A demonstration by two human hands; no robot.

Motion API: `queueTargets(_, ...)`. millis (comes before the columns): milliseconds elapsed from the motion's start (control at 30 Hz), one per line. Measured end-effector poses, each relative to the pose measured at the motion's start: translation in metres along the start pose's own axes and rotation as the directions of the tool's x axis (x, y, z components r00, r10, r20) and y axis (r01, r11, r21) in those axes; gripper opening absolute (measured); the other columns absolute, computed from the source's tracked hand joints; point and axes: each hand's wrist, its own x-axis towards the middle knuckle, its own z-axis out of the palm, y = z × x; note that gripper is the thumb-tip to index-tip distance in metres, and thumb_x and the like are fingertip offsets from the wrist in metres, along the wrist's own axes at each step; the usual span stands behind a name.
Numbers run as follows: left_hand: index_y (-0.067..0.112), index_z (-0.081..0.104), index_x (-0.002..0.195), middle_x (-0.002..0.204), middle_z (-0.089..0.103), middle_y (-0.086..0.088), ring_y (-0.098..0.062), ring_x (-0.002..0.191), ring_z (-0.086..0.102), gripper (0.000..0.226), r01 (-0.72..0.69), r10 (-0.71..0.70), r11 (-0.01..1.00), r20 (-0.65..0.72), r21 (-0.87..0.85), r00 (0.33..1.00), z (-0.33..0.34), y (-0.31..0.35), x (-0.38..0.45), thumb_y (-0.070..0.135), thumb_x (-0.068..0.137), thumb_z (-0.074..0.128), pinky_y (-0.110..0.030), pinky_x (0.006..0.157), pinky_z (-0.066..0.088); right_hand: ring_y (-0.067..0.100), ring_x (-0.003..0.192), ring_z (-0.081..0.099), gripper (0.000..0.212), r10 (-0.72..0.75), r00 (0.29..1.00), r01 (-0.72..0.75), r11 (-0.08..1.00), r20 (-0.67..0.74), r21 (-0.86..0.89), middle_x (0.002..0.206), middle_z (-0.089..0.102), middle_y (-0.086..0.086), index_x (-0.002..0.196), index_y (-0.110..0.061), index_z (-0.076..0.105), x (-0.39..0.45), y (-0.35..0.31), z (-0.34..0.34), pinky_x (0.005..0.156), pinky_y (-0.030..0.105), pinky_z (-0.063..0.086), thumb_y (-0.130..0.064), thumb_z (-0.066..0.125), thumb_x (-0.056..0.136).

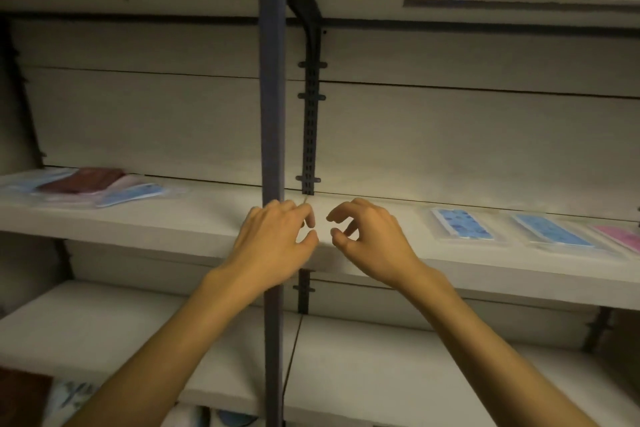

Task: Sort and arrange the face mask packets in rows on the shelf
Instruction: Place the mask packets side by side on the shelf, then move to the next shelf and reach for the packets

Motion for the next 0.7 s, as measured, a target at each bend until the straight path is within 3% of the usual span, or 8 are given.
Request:
queueTargets(167, 0.033, 0.057, 0.118, 0.113, 0.060, 0.009, -0.011, 0.106, 0.054, 0.024, 0.010, -0.010, 1.000, 0.022, -0.017, 1.000, -0.029, -0.076, -0.025, 0.040, 0.095, 0.055, -0.034, 0.096, 0.044, 0.007, 0.085, 0.063, 0.020, -0.034, 0.999, 0.034, 0.999, -0.005, 0.006, 0.108, 0.061, -0.010, 0.111, -0.029, 0.066, 0.015, -0.075, 0.041, 0.077, 0.029, 0.055, -0.029, 0.062, 0.091)
queueTargets(300, 0.033, 0.055, 0.129, 0.123, 0.058, 0.009, -0.012, 0.111, 0.053, 0.034, 0.033, -0.032, 0.999, 0.042, -0.027, 0.999, -0.049, -0.139, -0.040, 0.039, 0.096, 0.053, -0.032, 0.095, 0.041, 0.009, 0.088, 0.062, 0.027, -0.027, 1.000, 0.027, 1.000, 0.007, 0.003, 0.111, 0.060, -0.010, 0.119, -0.028, 0.064, 0.035, -0.125, 0.078, 0.081, 0.033, 0.056, -0.029, 0.061, 0.091)
queueTargets(433, 0.033, 0.053, 0.131, 0.126, 0.058, 0.007, -0.013, 0.111, 0.054, 0.035, 0.063, -0.061, 0.998, 0.050, -0.032, 0.997, -0.065, -0.194, -0.046, 0.040, 0.096, 0.052, -0.033, 0.095, 0.042, 0.011, 0.094, 0.064, 0.031, -0.027, 1.000, 0.028, 0.999, 0.016, -0.030, 0.119, 0.062, -0.007, 0.122, -0.027, 0.063, 0.062, -0.160, 0.113, 0.081, 0.033, 0.057, -0.031, 0.060, 0.092)
queueTargets(700, 0.032, 0.058, 0.125, 0.121, 0.061, 0.008, -0.013, 0.115, 0.054, 0.032, 0.117, -0.117, 0.993, 0.000, 0.005, 0.993, -0.070, -0.305, -0.039, 0.040, 0.094, 0.054, -0.034, 0.096, 0.041, 0.015, 0.093, 0.064, 0.031, -0.004, 0.999, 0.006, 0.997, 0.033, -0.082, 0.111, 0.064, -0.010, 0.117, -0.031, 0.063, 0.131, -0.212, 0.183, 0.078, 0.037, 0.055, -0.034, 0.058, 0.087)
